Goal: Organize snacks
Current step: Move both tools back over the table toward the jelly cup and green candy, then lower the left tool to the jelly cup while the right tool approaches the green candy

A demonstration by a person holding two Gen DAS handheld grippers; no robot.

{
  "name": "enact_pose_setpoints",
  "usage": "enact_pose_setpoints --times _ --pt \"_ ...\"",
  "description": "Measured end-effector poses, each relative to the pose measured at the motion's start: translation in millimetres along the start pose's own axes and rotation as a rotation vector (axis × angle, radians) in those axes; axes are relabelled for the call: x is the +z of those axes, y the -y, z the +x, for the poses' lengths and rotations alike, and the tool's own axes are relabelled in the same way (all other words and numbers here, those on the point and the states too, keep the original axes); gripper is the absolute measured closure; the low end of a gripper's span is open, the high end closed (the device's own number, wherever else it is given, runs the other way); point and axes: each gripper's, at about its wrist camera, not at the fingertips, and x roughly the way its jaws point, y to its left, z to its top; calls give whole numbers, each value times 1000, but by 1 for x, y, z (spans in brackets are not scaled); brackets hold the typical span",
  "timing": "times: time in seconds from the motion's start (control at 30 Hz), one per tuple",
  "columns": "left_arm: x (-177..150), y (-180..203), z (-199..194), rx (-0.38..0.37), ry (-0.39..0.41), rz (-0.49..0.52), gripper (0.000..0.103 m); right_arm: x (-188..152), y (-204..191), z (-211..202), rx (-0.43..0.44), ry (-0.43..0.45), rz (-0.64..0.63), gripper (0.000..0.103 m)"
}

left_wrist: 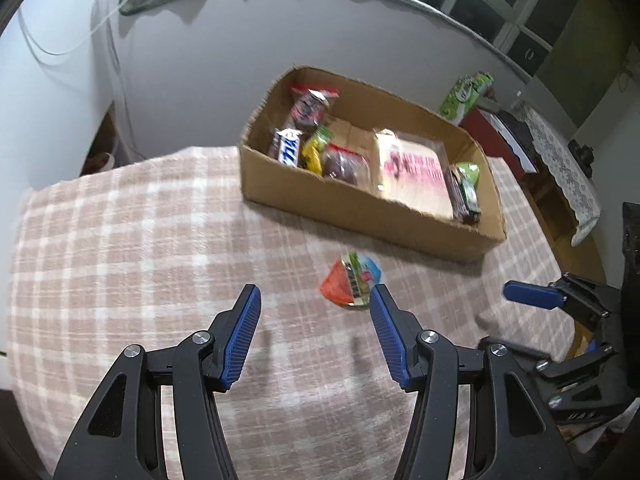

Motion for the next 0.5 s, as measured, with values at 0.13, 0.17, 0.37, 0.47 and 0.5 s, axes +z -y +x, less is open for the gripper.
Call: enact_pose_setpoints --times 0.13,0.17,0.37,0.47,0.5 --pt "-1 8 14 5 -24 35 47 -6 -3 16 3 -35 2 32" --pt "-1 9 17 2 -30 40 47 -7 -5 19 -7 -40 -9 32" --pt "1 16 30 -12 -48 65 47 -12 -11 39 -8 -82 -31 39" --pt "2 18 34 -19 -50 67 47 -13 -12 46 -2 -90 -20 43" --pt "3 18 37 -22 -53 65 47 -13 -11 49 -2 -90 -18 43"
